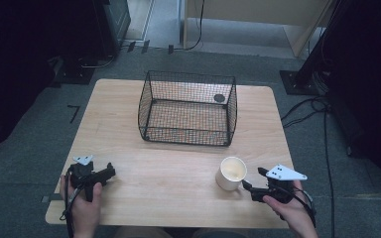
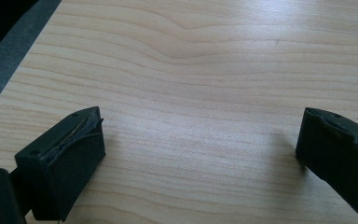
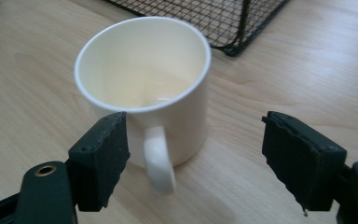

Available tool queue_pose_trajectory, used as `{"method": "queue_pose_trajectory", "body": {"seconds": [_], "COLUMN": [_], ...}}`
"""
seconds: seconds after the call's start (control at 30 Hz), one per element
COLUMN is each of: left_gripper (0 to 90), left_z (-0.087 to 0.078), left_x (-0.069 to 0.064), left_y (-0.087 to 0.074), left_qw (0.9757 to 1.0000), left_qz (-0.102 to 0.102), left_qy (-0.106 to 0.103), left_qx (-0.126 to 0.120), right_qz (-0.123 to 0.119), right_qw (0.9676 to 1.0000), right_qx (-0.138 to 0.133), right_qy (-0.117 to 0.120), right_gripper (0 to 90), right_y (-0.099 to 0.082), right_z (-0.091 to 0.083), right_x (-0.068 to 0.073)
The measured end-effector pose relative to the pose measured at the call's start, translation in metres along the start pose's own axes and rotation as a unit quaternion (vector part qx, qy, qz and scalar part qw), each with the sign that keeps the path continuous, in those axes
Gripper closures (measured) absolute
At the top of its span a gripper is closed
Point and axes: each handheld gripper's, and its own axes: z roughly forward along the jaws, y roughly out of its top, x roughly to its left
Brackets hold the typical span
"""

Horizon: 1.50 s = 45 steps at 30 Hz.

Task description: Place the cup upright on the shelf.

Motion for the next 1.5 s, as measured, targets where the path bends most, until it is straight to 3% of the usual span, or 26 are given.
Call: {"method": "queue_pose_trajectory", "body": {"seconds": [0.13,0.4,0.53,0.73,1.13,1.5], "left_gripper": [1.3,1.2,1.3,1.2,1.2,1.2], "left_z": [0.000,0.000,0.000,0.000,0.000,0.000], "left_x": [0.000,0.000,0.000,0.000,0.000,0.000], "left_y": [0.000,0.000,0.000,0.000,0.000,0.000], "left_qw": [1.0000,1.0000,1.0000,1.0000,1.0000,1.0000], "left_qz": [0.000,0.000,0.000,0.000,0.000,0.000], "left_qy": [0.000,0.000,0.000,0.000,0.000,0.000], "left_qx": [0.000,0.000,0.000,0.000,0.000,0.000], "right_qz": [-0.004,-0.021,-0.018,-0.024,-0.038,-0.040], "right_qw": [0.9999,0.9978,0.9976,0.9976,0.9989,0.9989], "right_qx": [0.007,0.024,0.026,0.038,0.018,0.015], "right_qy": [0.013,0.058,0.061,0.053,0.022,0.019], "right_gripper": [26.0,43.8,60.1,76.7,80.2,80.3], "right_y": [-0.002,-0.006,-0.008,-0.010,-0.004,0.011], "right_z": [0.005,0.015,0.019,0.026,0.028,0.024], "right_x": [0.002,0.006,0.006,0.007,0.015,0.023]}}
